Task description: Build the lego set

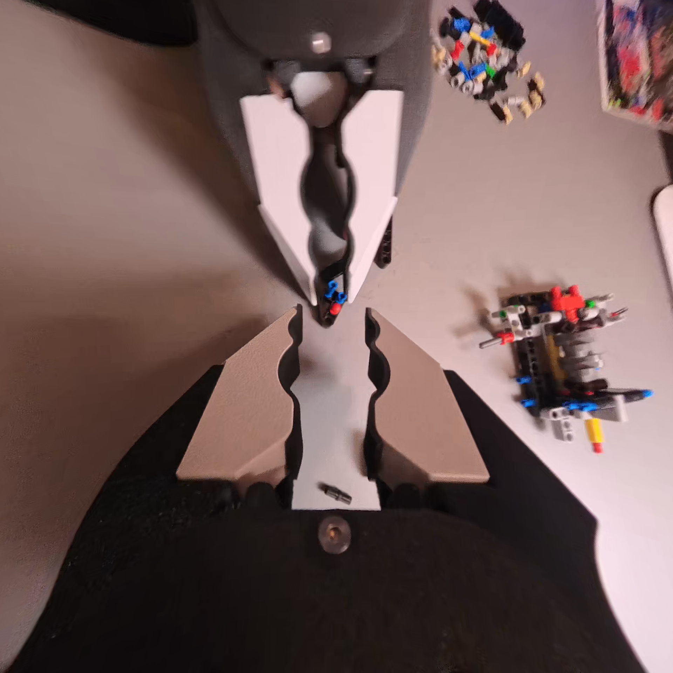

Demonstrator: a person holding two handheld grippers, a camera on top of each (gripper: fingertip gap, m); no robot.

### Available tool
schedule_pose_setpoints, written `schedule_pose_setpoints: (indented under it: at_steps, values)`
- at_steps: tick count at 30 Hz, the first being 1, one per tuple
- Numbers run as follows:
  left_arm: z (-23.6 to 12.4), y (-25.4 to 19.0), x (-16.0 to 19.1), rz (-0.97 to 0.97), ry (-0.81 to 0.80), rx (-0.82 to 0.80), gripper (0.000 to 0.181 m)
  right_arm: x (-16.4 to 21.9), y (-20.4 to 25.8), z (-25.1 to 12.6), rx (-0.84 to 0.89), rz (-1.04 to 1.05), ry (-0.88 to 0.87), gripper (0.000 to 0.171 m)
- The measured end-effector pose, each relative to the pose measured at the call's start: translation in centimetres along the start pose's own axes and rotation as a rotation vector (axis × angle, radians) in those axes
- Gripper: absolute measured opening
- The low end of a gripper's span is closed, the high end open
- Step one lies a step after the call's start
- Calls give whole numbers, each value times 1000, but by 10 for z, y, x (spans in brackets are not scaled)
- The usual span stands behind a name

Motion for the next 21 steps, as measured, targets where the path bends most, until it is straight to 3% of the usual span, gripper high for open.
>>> schedule_pose_setpoints:
  at_steps: [6, 21]
  values:
    - [0, 1, 0, -16, -1, 14, 14, 7, 20, 14, 149, -362, 82, 31]
    - [0, 1, 0, -24, -1, 17, 14, 3, 11, 19, 134, -368, 147, 14]
Point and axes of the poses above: each gripper's, where its closed fingertips meet, z out along the fingers, x out of its underside, y = z × x across the jaws, the point moved 5 cm from there along -z, back along the fingers, and after that the axes turned 6 degrees about -y, right-handed, at the moved point
